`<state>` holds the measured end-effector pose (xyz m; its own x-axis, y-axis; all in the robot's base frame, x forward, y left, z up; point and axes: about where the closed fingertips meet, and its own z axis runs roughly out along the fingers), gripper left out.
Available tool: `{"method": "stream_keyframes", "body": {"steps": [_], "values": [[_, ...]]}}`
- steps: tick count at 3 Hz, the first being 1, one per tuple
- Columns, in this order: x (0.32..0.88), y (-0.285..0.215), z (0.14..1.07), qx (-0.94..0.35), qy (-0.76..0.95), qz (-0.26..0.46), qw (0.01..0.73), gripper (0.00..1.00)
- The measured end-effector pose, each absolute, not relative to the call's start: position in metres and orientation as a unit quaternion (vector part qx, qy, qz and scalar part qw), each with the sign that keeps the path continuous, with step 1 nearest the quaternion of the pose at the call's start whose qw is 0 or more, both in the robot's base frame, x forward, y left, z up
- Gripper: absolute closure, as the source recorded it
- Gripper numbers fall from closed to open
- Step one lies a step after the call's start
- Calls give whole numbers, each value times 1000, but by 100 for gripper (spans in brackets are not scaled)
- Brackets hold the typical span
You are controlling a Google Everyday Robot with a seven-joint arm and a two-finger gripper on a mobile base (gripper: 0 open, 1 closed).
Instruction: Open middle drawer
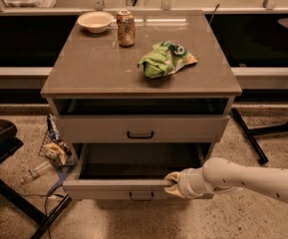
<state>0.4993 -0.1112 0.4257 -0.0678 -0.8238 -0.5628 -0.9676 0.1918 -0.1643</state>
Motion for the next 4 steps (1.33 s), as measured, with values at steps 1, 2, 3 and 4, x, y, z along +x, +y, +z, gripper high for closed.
{"method": "stream_keyframes", "body": {"steps": [1, 2, 3, 4], "values": [[499, -111, 431, -623, 719, 128, 280, 100], [486, -116, 427, -621, 724, 138, 266, 100], [486, -115, 431, -621, 724, 139, 266, 100], [486, -115, 431, -621, 724, 139, 266, 100]]}}
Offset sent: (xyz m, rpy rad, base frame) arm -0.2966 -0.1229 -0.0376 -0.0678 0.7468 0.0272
